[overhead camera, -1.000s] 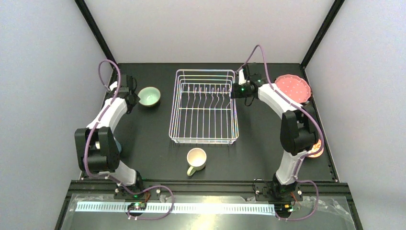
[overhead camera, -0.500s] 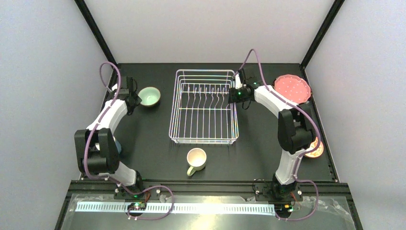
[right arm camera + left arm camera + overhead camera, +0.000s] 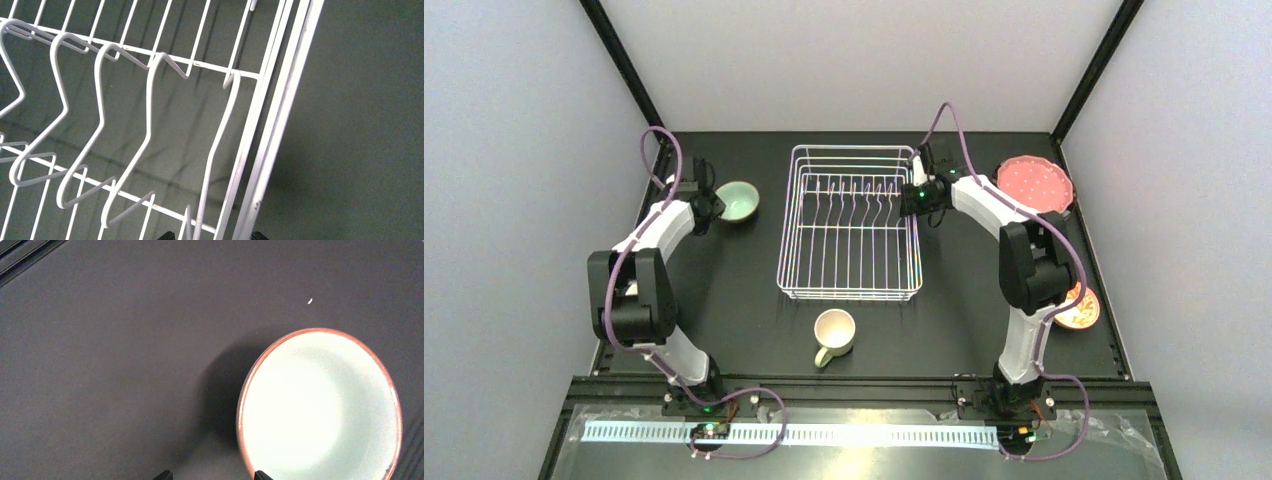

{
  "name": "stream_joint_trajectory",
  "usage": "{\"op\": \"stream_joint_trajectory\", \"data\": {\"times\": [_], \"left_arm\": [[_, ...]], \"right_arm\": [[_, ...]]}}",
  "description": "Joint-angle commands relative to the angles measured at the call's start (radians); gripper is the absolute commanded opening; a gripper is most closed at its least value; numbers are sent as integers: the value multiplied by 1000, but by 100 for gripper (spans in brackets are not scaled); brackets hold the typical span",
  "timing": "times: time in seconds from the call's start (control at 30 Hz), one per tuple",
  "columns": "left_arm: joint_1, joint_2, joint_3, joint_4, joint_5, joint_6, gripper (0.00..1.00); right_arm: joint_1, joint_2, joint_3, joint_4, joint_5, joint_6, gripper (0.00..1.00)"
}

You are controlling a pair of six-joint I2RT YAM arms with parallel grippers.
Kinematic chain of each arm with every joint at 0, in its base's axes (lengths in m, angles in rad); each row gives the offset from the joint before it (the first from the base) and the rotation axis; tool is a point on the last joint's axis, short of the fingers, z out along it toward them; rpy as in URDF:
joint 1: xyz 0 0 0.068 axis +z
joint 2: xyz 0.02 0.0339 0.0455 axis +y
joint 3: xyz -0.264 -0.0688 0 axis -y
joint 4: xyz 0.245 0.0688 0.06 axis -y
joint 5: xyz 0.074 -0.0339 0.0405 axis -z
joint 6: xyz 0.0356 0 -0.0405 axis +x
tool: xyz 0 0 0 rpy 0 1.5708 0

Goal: Load the mixed dishes into the dish rack
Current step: Move the bowl to the center of the board.

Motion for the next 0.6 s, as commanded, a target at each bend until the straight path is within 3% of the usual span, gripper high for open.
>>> {"op": "stream_joint_trajectory", "data": {"times": [0.0,0.57], "left_arm": [[5,37,63,37,26,5,94],[5,190,97,96,26,-40,91]], "right_arm": [[5,24,47,-27,23,-17,87],[5,79,119,-69,38,-39,87]]}}
